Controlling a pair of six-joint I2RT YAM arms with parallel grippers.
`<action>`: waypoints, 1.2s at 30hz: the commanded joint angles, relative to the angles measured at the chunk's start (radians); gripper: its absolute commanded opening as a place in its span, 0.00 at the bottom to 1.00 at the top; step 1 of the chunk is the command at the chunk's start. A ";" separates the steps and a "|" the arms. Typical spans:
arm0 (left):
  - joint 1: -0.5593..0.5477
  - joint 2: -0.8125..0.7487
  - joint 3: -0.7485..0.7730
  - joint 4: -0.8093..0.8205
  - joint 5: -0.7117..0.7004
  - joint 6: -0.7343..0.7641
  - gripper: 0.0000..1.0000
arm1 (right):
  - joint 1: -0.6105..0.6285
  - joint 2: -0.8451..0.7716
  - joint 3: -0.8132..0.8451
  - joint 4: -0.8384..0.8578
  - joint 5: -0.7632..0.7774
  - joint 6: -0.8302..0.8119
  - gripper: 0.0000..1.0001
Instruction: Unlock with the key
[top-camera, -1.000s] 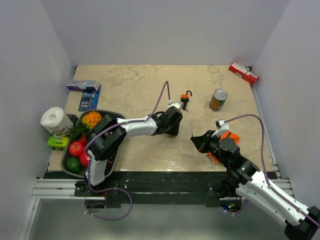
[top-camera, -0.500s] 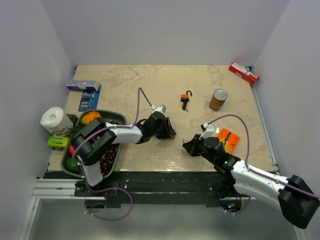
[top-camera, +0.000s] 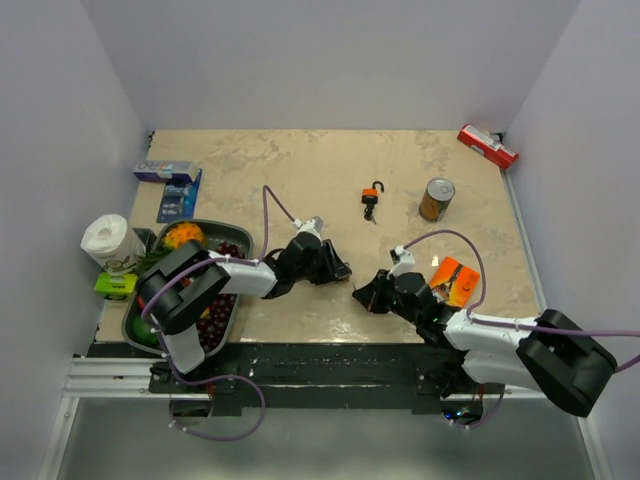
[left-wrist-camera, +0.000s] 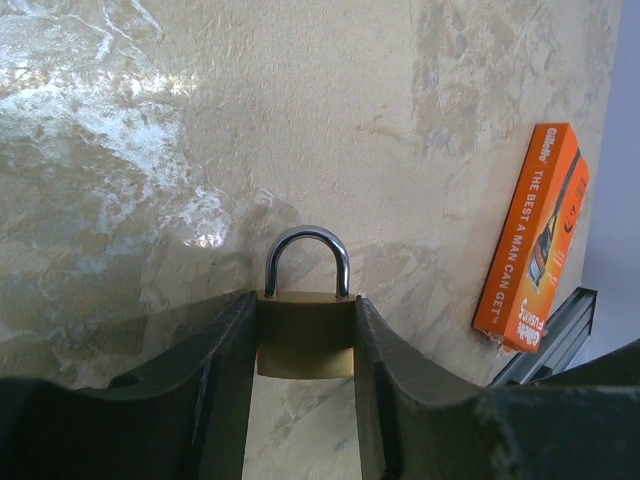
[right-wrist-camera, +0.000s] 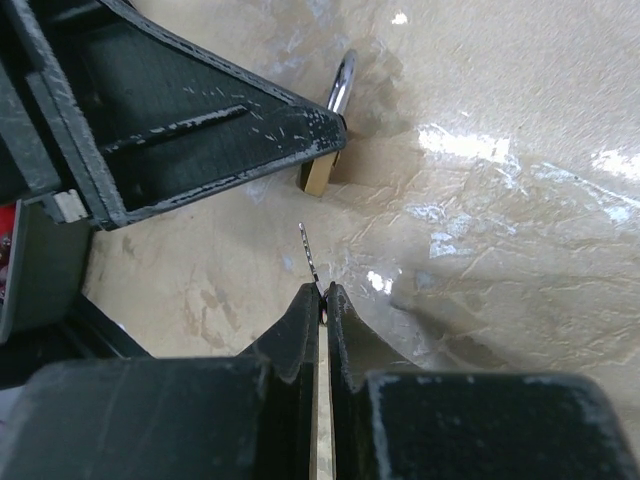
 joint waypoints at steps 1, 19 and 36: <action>0.005 -0.019 -0.027 0.087 0.006 -0.025 0.00 | 0.012 0.063 0.020 0.108 -0.021 0.045 0.00; 0.006 -0.022 -0.042 0.104 0.009 -0.014 0.00 | 0.022 0.284 0.077 0.208 -0.048 0.100 0.00; 0.008 -0.014 -0.058 0.132 0.020 -0.020 0.00 | 0.021 0.321 0.097 0.176 0.028 0.163 0.00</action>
